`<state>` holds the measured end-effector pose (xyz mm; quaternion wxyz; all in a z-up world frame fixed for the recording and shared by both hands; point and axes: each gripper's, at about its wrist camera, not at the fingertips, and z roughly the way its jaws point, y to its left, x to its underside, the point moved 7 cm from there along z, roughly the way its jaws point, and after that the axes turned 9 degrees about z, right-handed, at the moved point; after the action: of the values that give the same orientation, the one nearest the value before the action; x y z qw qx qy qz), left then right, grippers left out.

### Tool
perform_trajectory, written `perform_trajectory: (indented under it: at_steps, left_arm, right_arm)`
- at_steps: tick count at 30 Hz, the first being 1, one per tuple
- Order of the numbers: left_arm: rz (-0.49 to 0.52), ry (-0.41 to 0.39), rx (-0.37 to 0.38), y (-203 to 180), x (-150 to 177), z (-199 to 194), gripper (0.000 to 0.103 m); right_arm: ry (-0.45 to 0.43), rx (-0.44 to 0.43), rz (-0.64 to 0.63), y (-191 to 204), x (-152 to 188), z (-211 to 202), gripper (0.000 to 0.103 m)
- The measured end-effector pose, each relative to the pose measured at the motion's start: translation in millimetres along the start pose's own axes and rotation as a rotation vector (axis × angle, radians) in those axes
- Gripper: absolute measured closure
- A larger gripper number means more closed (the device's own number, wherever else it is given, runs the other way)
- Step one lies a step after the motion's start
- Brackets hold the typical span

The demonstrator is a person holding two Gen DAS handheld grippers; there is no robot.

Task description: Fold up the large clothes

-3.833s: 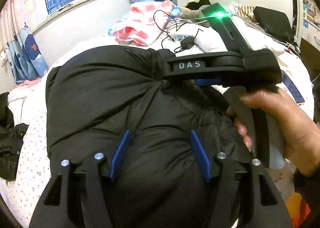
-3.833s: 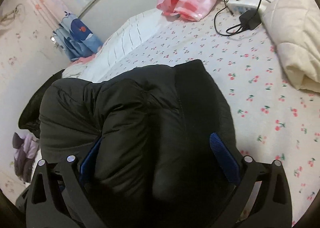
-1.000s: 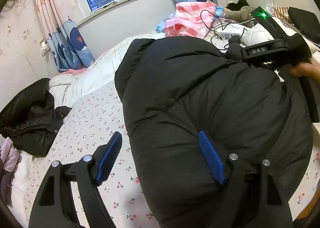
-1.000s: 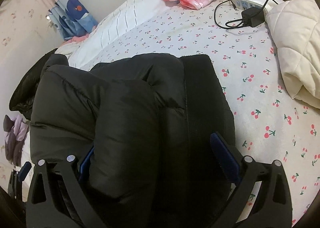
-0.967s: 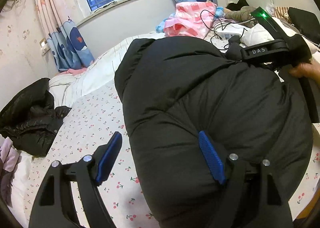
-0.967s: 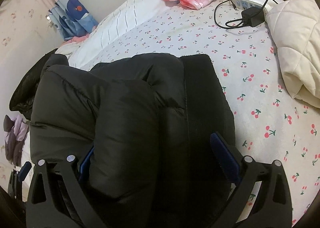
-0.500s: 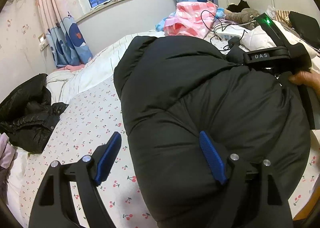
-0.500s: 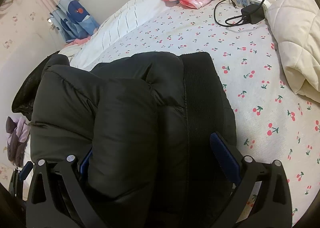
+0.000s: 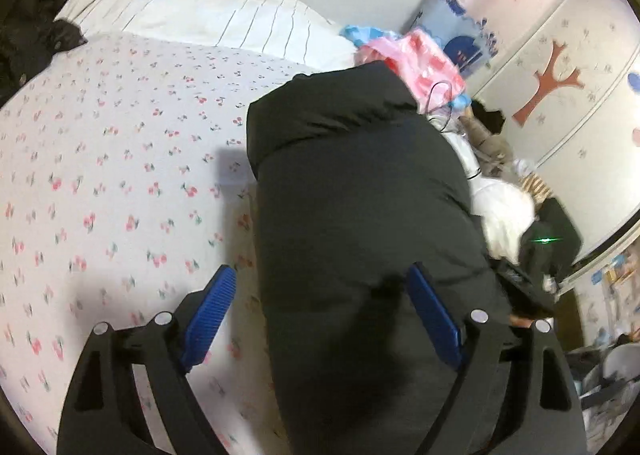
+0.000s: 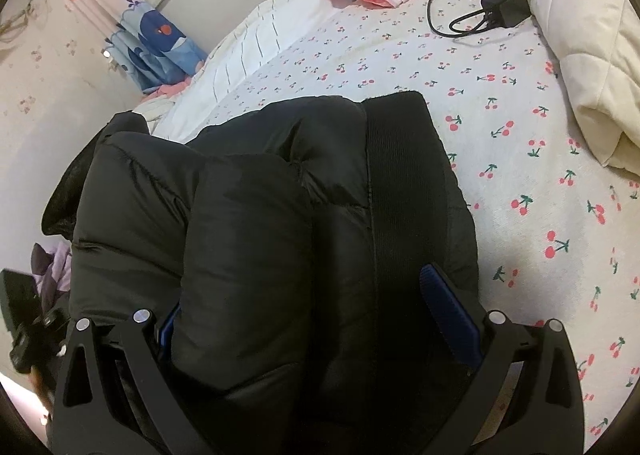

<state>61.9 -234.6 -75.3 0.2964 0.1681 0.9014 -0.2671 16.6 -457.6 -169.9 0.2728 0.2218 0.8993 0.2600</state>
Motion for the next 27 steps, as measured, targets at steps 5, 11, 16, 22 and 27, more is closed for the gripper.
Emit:
perform_trajectory:
  at_steps: [5, 11, 16, 22, 27]
  left_arm:
    - [-0.032, 0.113, 0.110, -18.1, 2.0, 53.1, 0.006]
    - [0.156, 0.098, 0.066, -52.9, -14.6, 38.3, 0.029]
    - [0.294, -0.002, -0.062, -63.6, -40.2, -51.2, 0.039]
    - [0.142, 0.051, -0.296, 49.1, -1.8, -118.8, 0.037]
    - [-0.094, 0.091, -0.240, 140.6, 64.2, -102.2, 0.024]
  right_arm:
    - [-0.010, -0.006, 0.017, -1.9, 1.5, 1.5, 0.007]
    - [-0.040, -0.064, 0.101, 13.2, 3.5, 1.5, 0.006]
    - [-0.025, -0.322, 0.056, 105.1, 28.9, -6.0, 0.006]
    - [0.212, -0.302, -0.161, 189.9, 103.8, 65.8, 0.006]
    - [0.269, -0.310, -0.146, 183.2, 105.8, 71.0, 0.006]
